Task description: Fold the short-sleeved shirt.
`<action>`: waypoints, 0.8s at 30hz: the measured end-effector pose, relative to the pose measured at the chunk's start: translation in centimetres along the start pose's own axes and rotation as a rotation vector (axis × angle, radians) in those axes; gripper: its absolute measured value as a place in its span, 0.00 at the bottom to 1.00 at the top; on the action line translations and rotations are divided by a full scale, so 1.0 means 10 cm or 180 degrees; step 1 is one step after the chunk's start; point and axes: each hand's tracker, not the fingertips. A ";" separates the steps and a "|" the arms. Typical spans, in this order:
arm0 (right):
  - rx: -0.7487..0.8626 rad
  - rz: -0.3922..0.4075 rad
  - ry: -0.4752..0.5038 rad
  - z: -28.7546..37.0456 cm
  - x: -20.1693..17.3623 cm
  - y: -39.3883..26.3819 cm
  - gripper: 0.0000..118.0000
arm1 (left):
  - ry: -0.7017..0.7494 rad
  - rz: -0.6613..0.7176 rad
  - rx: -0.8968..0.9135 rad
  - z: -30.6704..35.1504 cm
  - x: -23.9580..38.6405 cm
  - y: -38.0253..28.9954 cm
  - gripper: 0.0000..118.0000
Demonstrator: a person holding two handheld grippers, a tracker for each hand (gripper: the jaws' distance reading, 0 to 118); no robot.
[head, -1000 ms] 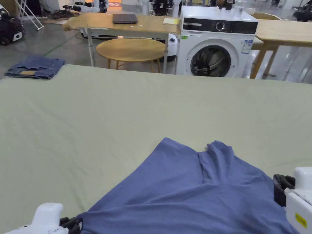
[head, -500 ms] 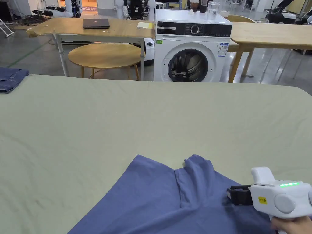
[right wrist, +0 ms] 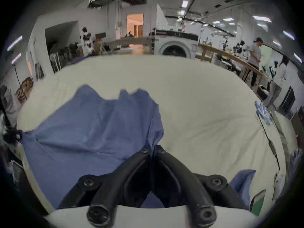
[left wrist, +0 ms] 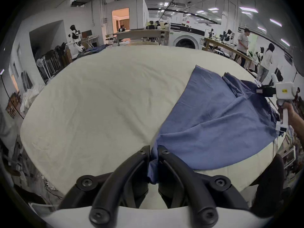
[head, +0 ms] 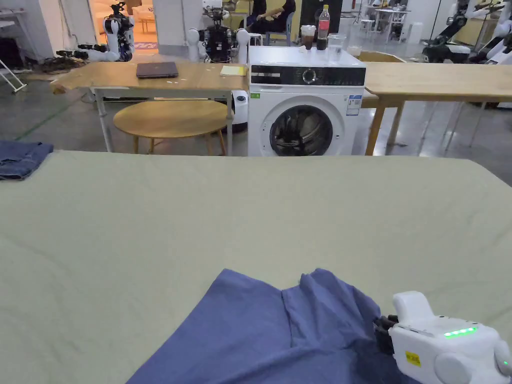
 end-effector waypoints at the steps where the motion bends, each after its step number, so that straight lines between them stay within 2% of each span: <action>1: 0.0099 -0.0008 -0.0016 0.15 -0.01 0.05 0.01 | -0.0017 0.0008 0.0058 0.03 0.02 0.05 0.03; 6: 0.0490 0.0081 -0.0165 0.80 0.00 0.49 0.01 | 0.0005 -0.0058 0.0420 0.10 0.08 0.56 0.02; 12: 0.1047 0.0146 -0.0340 1.49 0.15 1.33 0.01 | -0.0033 -0.0064 0.0841 0.17 0.21 1.59 0.02; 16: 0.1409 0.0247 -0.0537 1.88 0.28 1.91 0.01 | 0.0095 -0.0204 0.1117 0.29 0.32 2.38 0.02; 22: 0.1772 0.0178 -0.0622 2.32 0.42 2.67 0.01 | 0.0313 -0.0447 0.1508 0.60 0.56 3.35 0.02; 24: 0.1882 0.0228 -0.0679 2.43 0.42 2.94 0.01 | 0.0428 -0.0539 0.1623 0.73 0.63 3.66 0.02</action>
